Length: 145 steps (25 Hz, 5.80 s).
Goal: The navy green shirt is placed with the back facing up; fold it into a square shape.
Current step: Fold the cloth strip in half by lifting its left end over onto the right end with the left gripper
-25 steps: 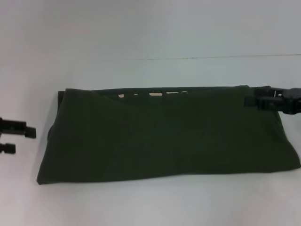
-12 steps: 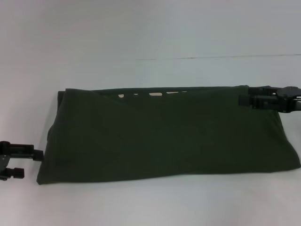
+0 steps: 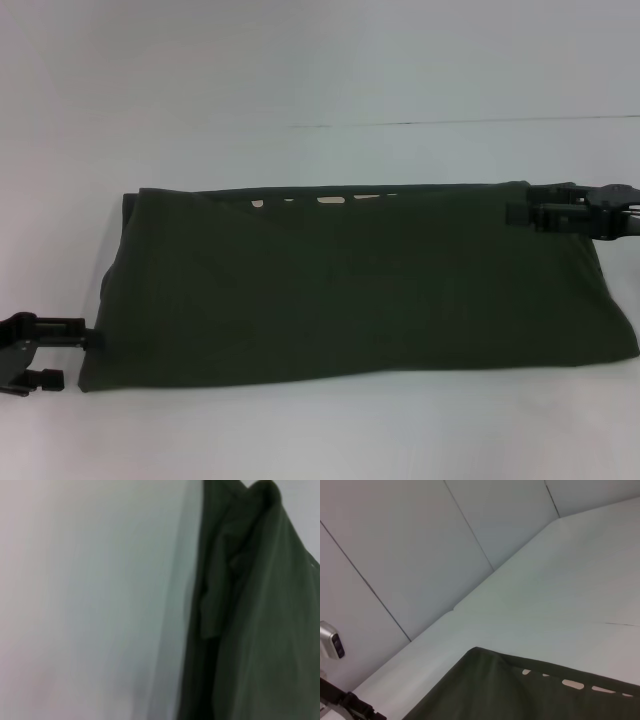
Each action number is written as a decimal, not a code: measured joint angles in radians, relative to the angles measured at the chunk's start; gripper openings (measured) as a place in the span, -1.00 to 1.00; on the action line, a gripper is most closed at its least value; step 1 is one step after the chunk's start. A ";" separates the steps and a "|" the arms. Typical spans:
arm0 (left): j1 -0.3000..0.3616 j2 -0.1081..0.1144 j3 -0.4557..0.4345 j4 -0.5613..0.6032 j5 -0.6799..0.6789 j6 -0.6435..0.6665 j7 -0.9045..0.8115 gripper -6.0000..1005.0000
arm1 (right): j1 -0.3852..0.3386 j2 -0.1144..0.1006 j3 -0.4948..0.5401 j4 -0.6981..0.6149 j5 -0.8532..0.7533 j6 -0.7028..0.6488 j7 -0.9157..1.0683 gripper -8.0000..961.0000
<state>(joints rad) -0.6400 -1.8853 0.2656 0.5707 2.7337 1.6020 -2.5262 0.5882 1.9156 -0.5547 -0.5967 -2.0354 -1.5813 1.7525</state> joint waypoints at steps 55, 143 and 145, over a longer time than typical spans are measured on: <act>-0.032 -0.022 0.006 -0.147 -0.044 -0.176 -0.026 0.71 | -0.018 -0.001 0.010 -0.003 0.005 -0.005 0.023 0.68; -0.088 0.074 0.068 0.346 -0.275 0.322 0.254 -0.93 | -0.067 0.008 0.039 0.003 0.003 0.095 0.004 0.68; -0.136 0.053 0.133 0.346 -0.352 0.338 0.260 -0.93 | -0.089 0.001 0.056 0.003 0.002 0.105 0.004 0.68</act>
<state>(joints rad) -0.7759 -1.8322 0.3982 0.9163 2.3813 1.9398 -2.2664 0.4995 1.9163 -0.4989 -0.5938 -2.0332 -1.4762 1.7564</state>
